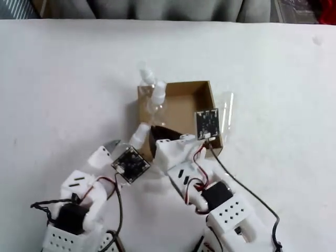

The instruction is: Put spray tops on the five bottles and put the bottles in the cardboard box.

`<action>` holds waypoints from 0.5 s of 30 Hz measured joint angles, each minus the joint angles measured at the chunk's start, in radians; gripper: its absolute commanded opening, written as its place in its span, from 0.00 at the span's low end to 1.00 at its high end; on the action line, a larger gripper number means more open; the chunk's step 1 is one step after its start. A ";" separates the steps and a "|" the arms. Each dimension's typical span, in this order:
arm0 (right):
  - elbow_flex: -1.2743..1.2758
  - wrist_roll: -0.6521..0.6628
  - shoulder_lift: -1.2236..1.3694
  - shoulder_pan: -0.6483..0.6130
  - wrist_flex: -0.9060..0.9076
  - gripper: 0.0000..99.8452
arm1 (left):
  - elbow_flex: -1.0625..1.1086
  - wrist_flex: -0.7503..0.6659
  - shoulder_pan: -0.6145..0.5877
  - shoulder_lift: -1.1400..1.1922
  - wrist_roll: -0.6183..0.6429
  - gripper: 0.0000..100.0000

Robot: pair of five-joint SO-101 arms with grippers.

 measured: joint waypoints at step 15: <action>0.000 0.000 0.000 0.021 0.000 0.02 | 0.000 -0.210 -0.184 0.000 0.394 0.02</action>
